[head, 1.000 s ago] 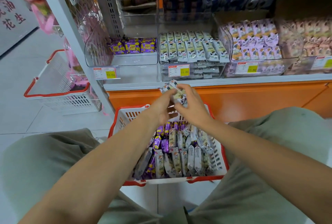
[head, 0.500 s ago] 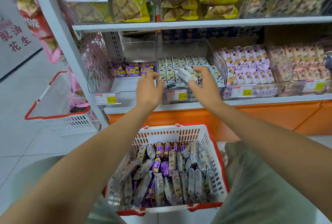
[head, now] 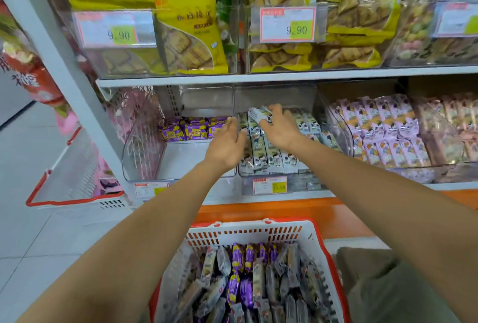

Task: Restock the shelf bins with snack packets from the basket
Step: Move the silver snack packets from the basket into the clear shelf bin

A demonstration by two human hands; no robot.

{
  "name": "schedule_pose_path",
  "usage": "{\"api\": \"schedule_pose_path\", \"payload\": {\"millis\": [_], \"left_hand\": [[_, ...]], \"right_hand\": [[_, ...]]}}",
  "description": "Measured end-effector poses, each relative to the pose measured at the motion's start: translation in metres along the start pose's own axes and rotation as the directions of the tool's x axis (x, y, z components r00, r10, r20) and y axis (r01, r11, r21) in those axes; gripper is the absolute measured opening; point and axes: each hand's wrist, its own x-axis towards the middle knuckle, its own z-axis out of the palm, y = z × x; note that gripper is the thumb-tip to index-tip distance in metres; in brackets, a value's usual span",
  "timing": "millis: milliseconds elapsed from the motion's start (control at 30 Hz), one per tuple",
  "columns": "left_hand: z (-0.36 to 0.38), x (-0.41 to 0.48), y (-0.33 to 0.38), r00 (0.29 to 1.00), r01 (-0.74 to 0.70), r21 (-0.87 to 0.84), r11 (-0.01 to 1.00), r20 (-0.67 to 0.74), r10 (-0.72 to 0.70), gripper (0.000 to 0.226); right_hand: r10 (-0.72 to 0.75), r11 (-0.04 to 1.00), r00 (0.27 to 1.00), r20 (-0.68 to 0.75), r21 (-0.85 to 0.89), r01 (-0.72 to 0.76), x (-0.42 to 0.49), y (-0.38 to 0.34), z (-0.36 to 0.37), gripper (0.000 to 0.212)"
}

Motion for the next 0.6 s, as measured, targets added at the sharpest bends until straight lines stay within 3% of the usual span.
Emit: {"api": "schedule_pose_path", "payload": {"millis": [267, 400, 600], "left_hand": [[0.001, 0.008, -0.015, 0.991, -0.135, 0.156, 0.978, 0.004, 0.136, 0.062], [0.001, 0.008, -0.018, 0.986, -0.164, 0.189, 0.968, 0.001, 0.167, 0.061], [0.0, 0.008, -0.026, 0.978, -0.206, 0.223, 0.953, 0.011, 0.208, 0.062]], "right_hand": [[0.024, 0.995, 0.999, 0.028, -0.094, -0.022, 0.045, -0.02, 0.024, 0.054], [0.055, 0.998, 0.989, 0.134, -0.042, -0.05, 0.052, -0.021, 0.034, 0.068], [-0.04, 0.999, 0.959, 0.28, -0.01, 0.045, 0.051, -0.012, 0.018, 0.064]]}}
